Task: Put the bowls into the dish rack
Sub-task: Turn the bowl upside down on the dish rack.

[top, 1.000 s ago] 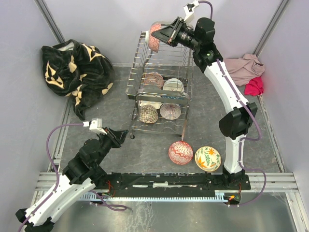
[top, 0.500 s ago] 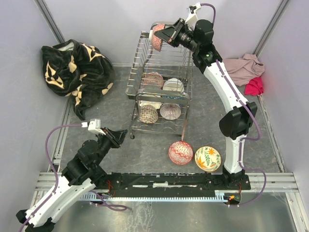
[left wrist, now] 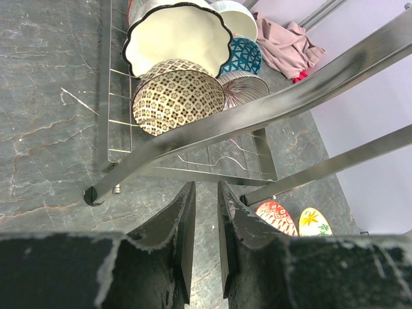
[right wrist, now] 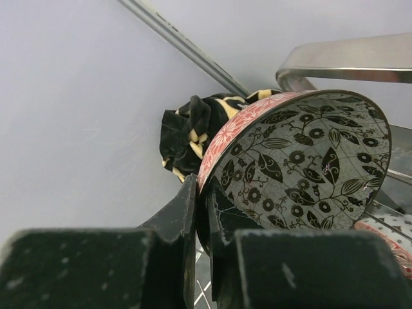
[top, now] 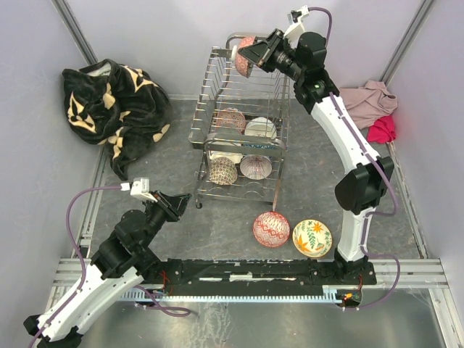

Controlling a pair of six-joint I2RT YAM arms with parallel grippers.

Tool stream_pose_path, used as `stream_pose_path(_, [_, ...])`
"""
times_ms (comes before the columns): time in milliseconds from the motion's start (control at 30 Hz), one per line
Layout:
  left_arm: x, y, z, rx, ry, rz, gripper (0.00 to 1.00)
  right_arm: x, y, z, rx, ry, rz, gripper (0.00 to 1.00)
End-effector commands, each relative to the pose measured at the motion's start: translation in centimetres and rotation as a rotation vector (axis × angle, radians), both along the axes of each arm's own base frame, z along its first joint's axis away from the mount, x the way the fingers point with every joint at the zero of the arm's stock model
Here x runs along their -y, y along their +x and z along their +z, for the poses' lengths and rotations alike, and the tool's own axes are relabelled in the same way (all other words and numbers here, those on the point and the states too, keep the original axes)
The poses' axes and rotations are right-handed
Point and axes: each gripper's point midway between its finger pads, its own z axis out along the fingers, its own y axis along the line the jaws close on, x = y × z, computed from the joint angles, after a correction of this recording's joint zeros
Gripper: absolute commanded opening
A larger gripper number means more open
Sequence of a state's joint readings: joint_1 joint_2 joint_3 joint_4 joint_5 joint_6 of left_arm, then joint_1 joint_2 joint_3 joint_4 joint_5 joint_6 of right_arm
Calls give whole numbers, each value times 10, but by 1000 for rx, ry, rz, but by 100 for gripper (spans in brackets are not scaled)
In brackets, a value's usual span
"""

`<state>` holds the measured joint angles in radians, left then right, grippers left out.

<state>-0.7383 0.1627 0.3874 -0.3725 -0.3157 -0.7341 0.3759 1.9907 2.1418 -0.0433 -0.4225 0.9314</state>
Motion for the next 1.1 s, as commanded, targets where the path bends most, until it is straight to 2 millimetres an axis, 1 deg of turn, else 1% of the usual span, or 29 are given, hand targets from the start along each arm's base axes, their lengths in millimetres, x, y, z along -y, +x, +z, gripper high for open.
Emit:
stream_pose_path(0, [-4, 0, 21, 33, -30, 17, 27, 25, -3, -4, -35, -26, -64, 13])
stream_pose_path(267, [-2, 1, 21, 31, -27, 13, 27, 54, -6, 3, -34, 58, -89, 14])
stream_pose_path(433, [-2, 0, 21, 29, -28, 11, 27, 73, -9, 4, -41, 157, -71, 14])
stream_pose_path(467, [-2, 0, 20, 28, -28, 9, 27, 76, -9, -1, -51, 168, -71, 14])
stream_pose_path(567, [-1, 0, 20, 26, -28, 8, 27, 85, -12, -4, -55, 195, -74, 15])
stream_pose_path(767, [-1, 0, 18, 21, -29, 8, 26, 102, -16, -10, -71, 221, -85, 21])
stream_pose_path(867, [0, 0, 17, 20, -29, 5, 26, 109, -19, -14, -84, 215, -89, 27])
stream_pose_path(1067, [1, 0, 15, 15, -34, 2, 26, 120, -25, -30, -124, 158, -116, 35])
